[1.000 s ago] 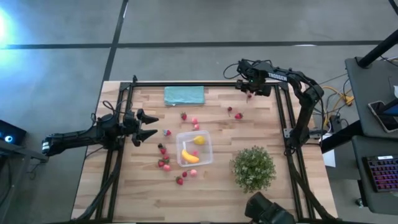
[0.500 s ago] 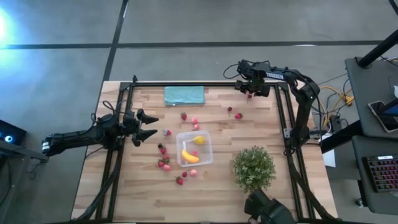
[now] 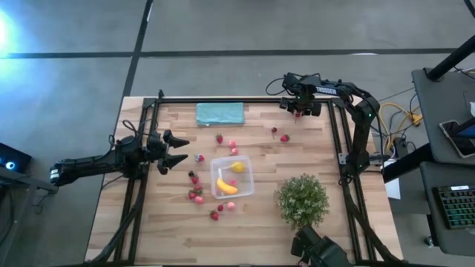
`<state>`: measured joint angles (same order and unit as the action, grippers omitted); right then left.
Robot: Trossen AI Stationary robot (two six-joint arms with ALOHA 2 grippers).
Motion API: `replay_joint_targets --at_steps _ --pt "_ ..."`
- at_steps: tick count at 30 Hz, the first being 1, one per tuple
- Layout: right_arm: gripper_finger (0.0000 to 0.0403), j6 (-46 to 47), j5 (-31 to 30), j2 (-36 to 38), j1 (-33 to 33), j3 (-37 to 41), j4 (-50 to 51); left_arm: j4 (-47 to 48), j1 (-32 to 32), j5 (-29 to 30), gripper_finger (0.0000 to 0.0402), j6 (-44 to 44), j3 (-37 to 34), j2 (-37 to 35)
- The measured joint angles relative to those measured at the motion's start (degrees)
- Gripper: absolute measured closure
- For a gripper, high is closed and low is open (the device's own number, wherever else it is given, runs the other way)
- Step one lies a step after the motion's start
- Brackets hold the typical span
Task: Pick and placing Produce into tupperware
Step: Put the red cherry into the transparent bin
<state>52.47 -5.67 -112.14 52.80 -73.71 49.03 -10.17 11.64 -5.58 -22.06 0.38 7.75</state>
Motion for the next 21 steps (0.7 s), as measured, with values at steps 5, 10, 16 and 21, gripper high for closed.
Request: replay_joint_targets --at_steps 5,10,16,21 --pt "0.0269 0.0 1.0 0.0 0.0 0.0 0.2 0.0 0.0 0.0 0.0088 0.0 0.0 0.0" --pt "0.0299 0.0 1.9 0.0 -0.4 0.0 1.5 0.0 0.0 0.0 0.0088 0.0 0.0 0.0" --pt "0.0317 0.0 2.3 1.0 -2.6 0.0 3.0 0.0 0.0 0.0 0.0088 0.0 0.0 0.0" --pt "0.0316 1.2 2.3 4.3 -5.4 0.0 3.2 0.0 0.0 0.0 0.0088 0.0 0.0 0.0"
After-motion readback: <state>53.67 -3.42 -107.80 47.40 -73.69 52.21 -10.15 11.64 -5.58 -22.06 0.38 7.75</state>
